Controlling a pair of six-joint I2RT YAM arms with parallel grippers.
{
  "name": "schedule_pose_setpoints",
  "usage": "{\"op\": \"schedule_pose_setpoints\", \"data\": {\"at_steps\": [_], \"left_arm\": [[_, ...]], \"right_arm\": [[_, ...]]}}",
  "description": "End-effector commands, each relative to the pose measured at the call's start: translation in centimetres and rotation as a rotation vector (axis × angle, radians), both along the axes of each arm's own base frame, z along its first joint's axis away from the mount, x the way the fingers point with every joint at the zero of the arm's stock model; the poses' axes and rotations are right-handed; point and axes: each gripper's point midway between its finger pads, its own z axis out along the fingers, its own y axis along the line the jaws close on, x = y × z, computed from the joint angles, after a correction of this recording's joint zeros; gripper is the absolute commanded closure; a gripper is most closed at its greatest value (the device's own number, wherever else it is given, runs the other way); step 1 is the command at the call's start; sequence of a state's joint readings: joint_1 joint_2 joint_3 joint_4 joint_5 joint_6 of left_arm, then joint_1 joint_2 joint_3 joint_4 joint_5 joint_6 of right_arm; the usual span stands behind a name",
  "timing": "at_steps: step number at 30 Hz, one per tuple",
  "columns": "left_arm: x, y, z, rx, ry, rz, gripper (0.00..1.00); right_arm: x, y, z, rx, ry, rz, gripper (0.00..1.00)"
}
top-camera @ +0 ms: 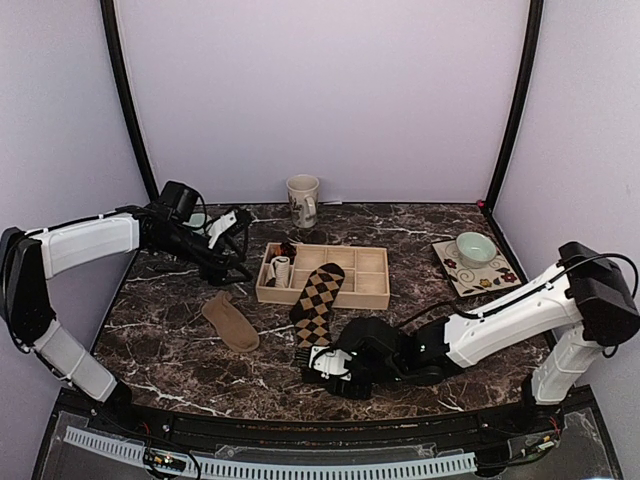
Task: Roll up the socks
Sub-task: Place the sock in the storage box, then roll the sock at the center of the board.
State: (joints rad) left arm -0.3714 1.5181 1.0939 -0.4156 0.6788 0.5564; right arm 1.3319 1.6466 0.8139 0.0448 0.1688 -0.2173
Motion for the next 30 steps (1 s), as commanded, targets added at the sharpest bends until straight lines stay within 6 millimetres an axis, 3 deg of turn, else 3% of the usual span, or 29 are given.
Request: {"op": "schedule_pose_setpoints", "data": {"at_steps": [1,9,17,23,26,30], "left_arm": [[-3.2,1.8,-0.7,0.014,0.041,-0.016,0.29],[-5.1,2.8,-1.2,0.035,0.012,-0.023,0.28],[-6.4,4.2,-3.2,0.127,-0.020,-0.062,0.29],[-8.6,6.8,-4.1,0.274,-0.008,-0.076,0.29],[-11.6,8.6,-4.1,0.367,0.000,-0.176,0.29],[-13.4,7.8,-2.6,0.311,-0.076,-0.246,0.28]], "right_arm": [[0.1,1.2,-1.2,-0.048,-0.059,0.094,0.46],[1.2,2.0,-2.8,-0.057,-0.002,0.078,0.57],[1.2,3.6,-3.3,-0.015,0.104,0.033,0.90],[1.2,4.5,-2.5,0.054,0.207,-0.039,0.97],[0.9,4.6,-2.8,0.083,0.243,-0.056,1.00],[1.2,5.2,-3.5,0.090,0.276,-0.098,1.00]]}}
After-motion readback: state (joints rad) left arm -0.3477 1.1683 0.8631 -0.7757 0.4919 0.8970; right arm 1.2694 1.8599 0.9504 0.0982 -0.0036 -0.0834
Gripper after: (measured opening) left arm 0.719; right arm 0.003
